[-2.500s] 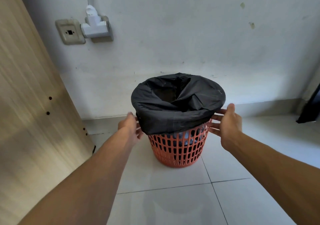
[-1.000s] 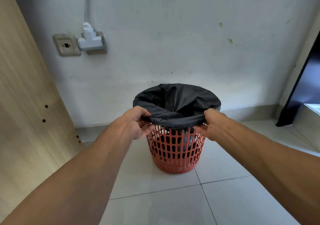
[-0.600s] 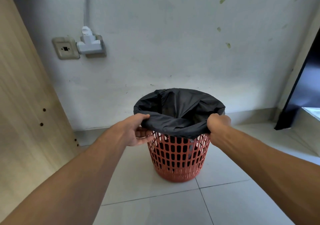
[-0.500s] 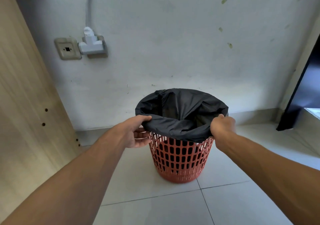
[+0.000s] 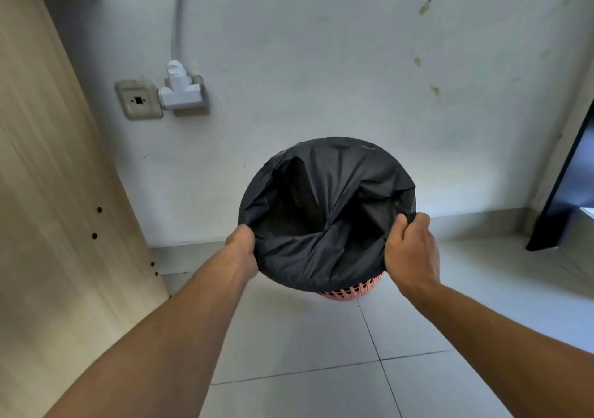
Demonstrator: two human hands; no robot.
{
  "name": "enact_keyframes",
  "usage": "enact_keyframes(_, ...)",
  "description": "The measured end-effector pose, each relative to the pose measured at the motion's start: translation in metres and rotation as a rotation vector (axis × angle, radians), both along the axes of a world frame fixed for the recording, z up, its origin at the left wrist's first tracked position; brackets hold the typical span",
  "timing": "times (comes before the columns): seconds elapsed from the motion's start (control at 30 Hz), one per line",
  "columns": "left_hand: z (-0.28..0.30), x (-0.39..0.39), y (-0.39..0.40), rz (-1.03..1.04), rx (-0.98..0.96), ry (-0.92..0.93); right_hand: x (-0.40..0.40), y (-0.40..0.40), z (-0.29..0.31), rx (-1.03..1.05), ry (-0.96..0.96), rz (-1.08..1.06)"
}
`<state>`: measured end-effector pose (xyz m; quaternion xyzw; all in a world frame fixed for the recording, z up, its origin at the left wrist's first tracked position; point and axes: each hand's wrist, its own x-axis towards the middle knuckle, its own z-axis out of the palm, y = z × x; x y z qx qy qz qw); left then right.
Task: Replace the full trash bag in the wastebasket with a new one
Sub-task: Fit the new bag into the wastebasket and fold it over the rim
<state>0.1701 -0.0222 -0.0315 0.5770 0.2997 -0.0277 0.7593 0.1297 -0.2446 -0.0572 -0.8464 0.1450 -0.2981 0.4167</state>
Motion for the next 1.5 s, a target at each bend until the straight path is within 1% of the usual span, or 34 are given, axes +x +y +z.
enact_keyframes(0.13,0.005,0.005,-0.003,0.156,0.101,-0.032,-0.002,-0.015,-0.016,-0.151,0.199,0.006)
enact_keyframes(0.2,0.01,0.005,-0.01,0.22,0.293,-0.053,-0.007,-0.019,-0.019,-0.269,0.257,-0.049)
enact_keyframes(0.23,0.012,0.004,-0.013,0.229,0.401,-0.07,-0.01,-0.02,-0.019,-0.359,0.231,-0.078)
enact_keyframes(0.3,0.01,0.003,-0.014,0.192,0.568,-0.095,-0.012,-0.021,-0.014,-0.557,0.088,-0.068)
enact_keyframes(0.37,0.007,0.001,-0.011,0.149,0.698,-0.124,-0.012,-0.02,-0.007,-0.737,-0.054,0.054)
enact_keyframes(0.43,0.002,-0.001,-0.004,0.086,0.812,-0.155,-0.009,-0.014,-0.004,-0.882,-0.049,0.177)
enact_keyframes(0.53,0.002,0.001,0.003,0.008,0.967,-0.251,-0.008,-0.003,-0.01,-1.008,0.11,0.323)
enact_keyframes(0.63,0.009,0.006,0.002,-0.02,0.949,-0.38,-0.005,-0.001,-0.02,-1.09,0.322,0.403)
enact_keyframes(0.7,0.012,0.006,-0.002,-0.018,0.952,-0.412,-0.003,-0.005,-0.019,-1.092,0.447,0.375)
enact_keyframes(0.77,0.011,0.003,-0.008,-0.02,1.012,-0.414,-0.003,-0.005,-0.017,-1.133,0.541,0.307)
enact_keyframes(0.83,0.009,0.001,-0.013,-0.052,1.051,-0.423,-0.002,-0.003,-0.016,-1.152,0.58,0.222)
enact_keyframes(0.9,0.011,0.0,-0.017,-0.137,1.061,-0.446,0.0,-0.003,-0.016,-1.107,0.489,0.161)
enact_keyframes(0.93,0.013,0.0,-0.018,-0.179,1.094,-0.456,0.001,-0.003,-0.017,-1.106,0.367,0.152)
enact_keyframes(1.0,0.017,-0.001,-0.017,-0.237,1.173,-0.483,0.008,-0.003,-0.022,-1.178,0.055,0.195)
enact_keyframes(1.03,0.017,-0.001,-0.016,-0.25,1.197,-0.498,0.011,-0.002,-0.023,-1.199,-0.036,0.247)
enact_keyframes(1.07,0.018,0.0,-0.015,-0.261,1.21,-0.509,0.013,-0.001,-0.024,-1.19,-0.007,0.324)
enact_keyframes(1.1,0.018,0.0,-0.014,-0.273,1.217,-0.517,0.015,0.0,-0.028,-1.163,0.109,0.377)
enact_keyframes(1.17,0.02,0.0,-0.015,-0.301,1.237,-0.531,0.02,-0.004,-0.04,-1.077,0.484,0.349)
enact_keyframes(1.2,0.02,0.0,-0.016,-0.311,1.247,-0.537,0.023,-0.007,-0.046,-1.076,0.664,0.318)
enact_keyframes(1.23,0.021,0.0,-0.018,-0.313,1.253,-0.545,0.023,-0.01,-0.052,-1.092,0.773,0.301)
enact_keyframes(1.3,0.022,0.001,-0.023,-0.308,1.257,-0.555,0.024,-0.013,-0.064,-1.09,0.813,0.279)
enact_keyframes(1.37,0.022,0.003,-0.028,-0.305,1.264,-0.552,0.023,-0.009,-0.062,-1.094,0.728,0.248)
enact_keyframes(1.4,0.022,0.005,-0.029,-0.3,1.266,-0.551,0.022,-0.006,-0.058,-1.105,0.621,0.23)
enact_keyframes(1.43,0.023,0.006,-0.03,-0.296,1.263,-0.549,0.02,-0.003,-0.052,-1.119,0.476,0.226)
enact_keyframes(1.5,0.024,0.008,-0.03,-0.297,1.248,-0.553,0.022,-0.001,-0.048,-1.15,0.082,0.301)
